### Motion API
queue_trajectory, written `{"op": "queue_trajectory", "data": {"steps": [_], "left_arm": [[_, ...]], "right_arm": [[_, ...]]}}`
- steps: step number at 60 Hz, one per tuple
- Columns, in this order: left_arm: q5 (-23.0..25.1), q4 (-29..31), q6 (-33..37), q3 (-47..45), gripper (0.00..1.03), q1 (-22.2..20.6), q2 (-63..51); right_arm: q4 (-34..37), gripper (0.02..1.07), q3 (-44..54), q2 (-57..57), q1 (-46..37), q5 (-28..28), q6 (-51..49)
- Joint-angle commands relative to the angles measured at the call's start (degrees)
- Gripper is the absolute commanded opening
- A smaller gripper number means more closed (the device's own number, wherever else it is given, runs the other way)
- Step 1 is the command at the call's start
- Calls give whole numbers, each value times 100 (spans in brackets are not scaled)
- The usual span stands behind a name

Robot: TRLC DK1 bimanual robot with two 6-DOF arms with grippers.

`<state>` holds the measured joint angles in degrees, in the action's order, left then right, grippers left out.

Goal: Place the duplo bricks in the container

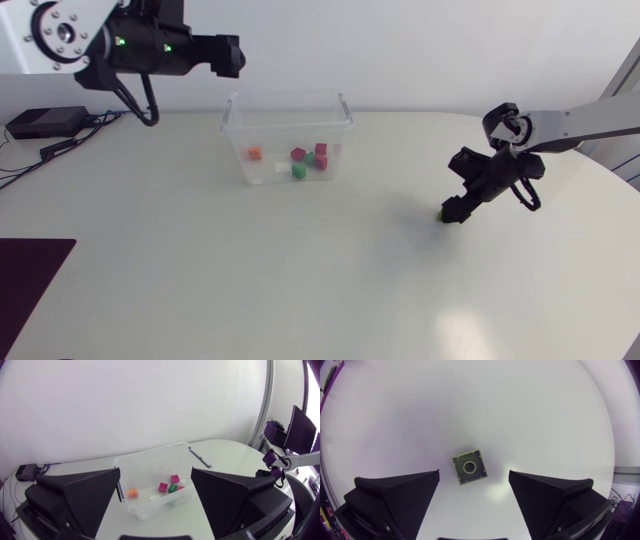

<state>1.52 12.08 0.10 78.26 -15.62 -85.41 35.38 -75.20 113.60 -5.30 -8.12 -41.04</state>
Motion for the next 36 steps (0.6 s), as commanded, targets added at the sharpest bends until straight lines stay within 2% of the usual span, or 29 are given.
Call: {"op": "queue_trajectory", "data": {"steps": [1,10,17,23,29,36], "left_arm": [[33,-30,104,-355,100,-3,499],[-73,-39,184,-830,100,32,1193],[-126,-30,245,-1093,100,50,1571],[-152,-30,289,-1278,100,59,1826],[-178,-30,289,-1454,100,68,2037],[-205,-30,289,-1638,100,68,2274]], "right_arm": [[163,102,-223,338,-85,-128,-335],[259,96,-320,444,-85,-322,-642],[365,86,-338,461,-85,-427,-809],[374,67,-320,470,-85,-506,-915],[338,36,-258,479,-103,-559,-985],[286,27,-171,435,-138,-612,-1020]]}}
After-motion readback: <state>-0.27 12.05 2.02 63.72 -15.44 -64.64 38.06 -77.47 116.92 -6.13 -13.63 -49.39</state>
